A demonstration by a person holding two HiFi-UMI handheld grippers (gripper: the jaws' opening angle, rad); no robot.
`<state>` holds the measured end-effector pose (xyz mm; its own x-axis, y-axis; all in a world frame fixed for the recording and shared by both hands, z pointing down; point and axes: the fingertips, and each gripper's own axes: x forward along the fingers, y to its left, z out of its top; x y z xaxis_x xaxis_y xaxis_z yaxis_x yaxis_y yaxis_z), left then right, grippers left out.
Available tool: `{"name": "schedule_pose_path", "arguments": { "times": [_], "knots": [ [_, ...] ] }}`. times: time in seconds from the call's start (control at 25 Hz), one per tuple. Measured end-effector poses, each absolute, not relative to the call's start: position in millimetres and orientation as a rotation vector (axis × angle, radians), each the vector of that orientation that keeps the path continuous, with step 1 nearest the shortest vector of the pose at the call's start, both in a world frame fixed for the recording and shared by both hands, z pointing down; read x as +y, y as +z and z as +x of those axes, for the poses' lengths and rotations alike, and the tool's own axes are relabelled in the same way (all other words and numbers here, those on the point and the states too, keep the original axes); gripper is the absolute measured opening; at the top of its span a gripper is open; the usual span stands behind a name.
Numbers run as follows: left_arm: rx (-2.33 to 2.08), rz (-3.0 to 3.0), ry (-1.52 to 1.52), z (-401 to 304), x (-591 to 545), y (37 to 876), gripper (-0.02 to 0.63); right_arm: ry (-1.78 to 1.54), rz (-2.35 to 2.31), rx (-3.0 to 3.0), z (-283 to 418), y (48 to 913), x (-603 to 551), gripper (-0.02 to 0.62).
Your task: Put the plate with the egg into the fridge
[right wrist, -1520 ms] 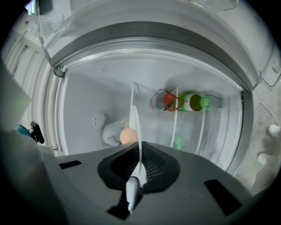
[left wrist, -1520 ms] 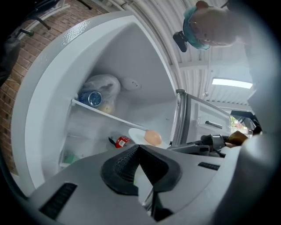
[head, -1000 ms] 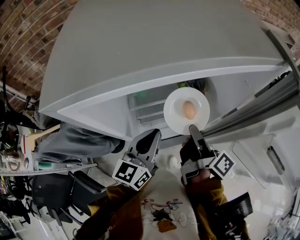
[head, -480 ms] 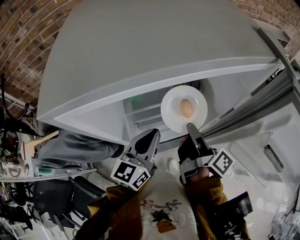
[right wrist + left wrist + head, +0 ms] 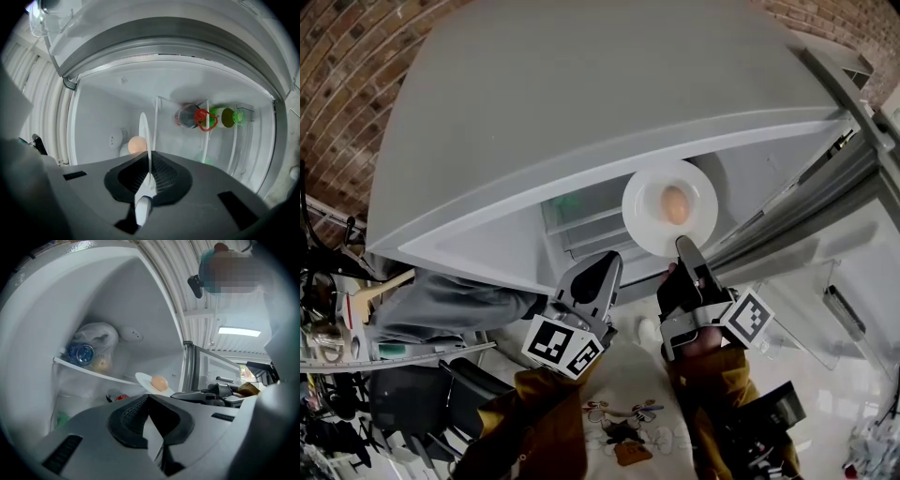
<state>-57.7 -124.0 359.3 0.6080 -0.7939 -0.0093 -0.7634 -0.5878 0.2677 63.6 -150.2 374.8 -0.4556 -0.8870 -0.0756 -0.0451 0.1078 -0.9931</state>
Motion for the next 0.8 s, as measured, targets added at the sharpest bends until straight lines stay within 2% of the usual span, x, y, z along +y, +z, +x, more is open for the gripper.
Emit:
{"name": "schedule_pose_path", "arguments": {
  "times": [0.8],
  "knots": [
    [-1.265, 2.595, -0.230, -47, -134, 351, 0.006, -1.383, -0.935, 1.639, 81, 354, -180, 0.017]
  ]
}}
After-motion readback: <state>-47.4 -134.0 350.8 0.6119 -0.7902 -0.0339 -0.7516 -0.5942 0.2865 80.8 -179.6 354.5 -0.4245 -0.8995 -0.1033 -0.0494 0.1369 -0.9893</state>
